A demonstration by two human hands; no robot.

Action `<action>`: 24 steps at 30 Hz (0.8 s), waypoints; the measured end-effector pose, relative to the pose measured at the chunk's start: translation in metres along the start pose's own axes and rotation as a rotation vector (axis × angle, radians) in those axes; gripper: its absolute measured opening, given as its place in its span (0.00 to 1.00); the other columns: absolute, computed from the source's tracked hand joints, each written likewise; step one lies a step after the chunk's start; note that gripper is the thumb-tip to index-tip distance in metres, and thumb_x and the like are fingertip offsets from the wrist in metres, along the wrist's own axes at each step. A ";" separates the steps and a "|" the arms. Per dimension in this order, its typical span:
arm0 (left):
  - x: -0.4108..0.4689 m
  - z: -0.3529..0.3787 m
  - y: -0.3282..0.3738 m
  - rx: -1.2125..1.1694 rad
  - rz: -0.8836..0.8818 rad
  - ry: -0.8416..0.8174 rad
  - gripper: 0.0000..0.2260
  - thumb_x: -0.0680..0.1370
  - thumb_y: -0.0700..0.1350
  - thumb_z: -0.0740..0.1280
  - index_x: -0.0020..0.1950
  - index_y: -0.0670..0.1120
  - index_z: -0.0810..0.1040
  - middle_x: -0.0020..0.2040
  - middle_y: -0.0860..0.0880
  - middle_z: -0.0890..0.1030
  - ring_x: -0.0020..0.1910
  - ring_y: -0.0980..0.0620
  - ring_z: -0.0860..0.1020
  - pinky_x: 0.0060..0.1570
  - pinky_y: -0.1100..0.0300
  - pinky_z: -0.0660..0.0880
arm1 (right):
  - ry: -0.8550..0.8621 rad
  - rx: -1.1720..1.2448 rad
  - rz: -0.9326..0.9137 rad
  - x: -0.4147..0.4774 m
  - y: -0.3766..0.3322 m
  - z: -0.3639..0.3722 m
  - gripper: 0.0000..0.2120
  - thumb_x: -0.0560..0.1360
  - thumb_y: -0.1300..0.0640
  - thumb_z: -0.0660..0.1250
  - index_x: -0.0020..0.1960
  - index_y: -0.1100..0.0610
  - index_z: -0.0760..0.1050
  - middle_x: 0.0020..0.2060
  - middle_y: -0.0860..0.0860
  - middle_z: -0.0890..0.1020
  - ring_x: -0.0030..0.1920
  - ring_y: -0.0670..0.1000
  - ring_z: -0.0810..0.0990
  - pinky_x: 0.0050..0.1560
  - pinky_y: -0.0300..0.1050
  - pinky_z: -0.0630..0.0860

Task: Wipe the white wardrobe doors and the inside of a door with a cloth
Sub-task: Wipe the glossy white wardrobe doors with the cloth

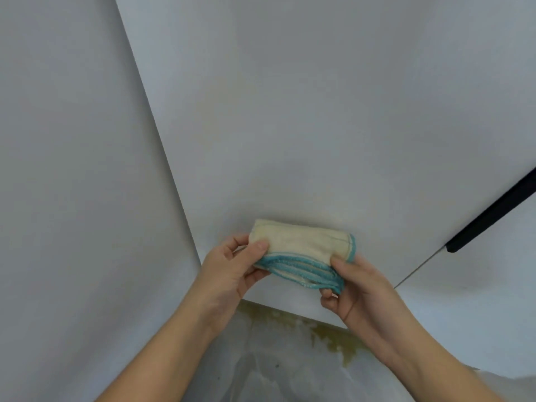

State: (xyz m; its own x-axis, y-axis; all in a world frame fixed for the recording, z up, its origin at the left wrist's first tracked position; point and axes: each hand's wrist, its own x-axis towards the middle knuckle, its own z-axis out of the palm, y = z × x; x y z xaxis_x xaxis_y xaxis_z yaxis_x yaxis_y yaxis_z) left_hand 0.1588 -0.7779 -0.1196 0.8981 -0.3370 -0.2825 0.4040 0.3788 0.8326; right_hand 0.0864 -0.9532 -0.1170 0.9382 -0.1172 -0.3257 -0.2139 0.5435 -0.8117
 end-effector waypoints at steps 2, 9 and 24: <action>0.009 -0.013 -0.036 0.034 -0.118 0.046 0.03 0.74 0.36 0.67 0.47 0.40 0.76 0.38 0.44 0.83 0.35 0.52 0.83 0.35 0.63 0.80 | 0.058 0.004 0.119 0.004 0.027 -0.027 0.15 0.69 0.62 0.65 0.55 0.62 0.78 0.40 0.58 0.82 0.28 0.49 0.75 0.25 0.38 0.72; 0.049 -0.057 -0.157 0.192 -0.458 0.223 0.04 0.77 0.36 0.69 0.50 0.38 0.76 0.41 0.41 0.83 0.39 0.47 0.82 0.36 0.59 0.81 | 0.257 -0.021 0.479 0.036 0.124 -0.108 0.08 0.77 0.61 0.66 0.54 0.63 0.76 0.37 0.59 0.81 0.27 0.51 0.76 0.22 0.38 0.71; 0.136 -0.082 -0.265 0.149 -0.755 0.427 0.03 0.78 0.34 0.66 0.47 0.36 0.74 0.38 0.40 0.76 0.32 0.46 0.76 0.18 0.63 0.74 | 0.550 -0.107 0.617 0.131 0.212 -0.179 0.04 0.78 0.65 0.64 0.47 0.66 0.73 0.32 0.59 0.76 0.23 0.50 0.73 0.19 0.37 0.69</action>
State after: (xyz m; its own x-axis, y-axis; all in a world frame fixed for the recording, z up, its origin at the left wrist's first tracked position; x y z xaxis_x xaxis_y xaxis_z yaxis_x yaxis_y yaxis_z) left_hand 0.1881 -0.8529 -0.4175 0.4002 -0.0899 -0.9120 0.9162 0.0589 0.3963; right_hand 0.1152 -1.0022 -0.4192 0.3829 -0.2287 -0.8950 -0.6970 0.5643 -0.4424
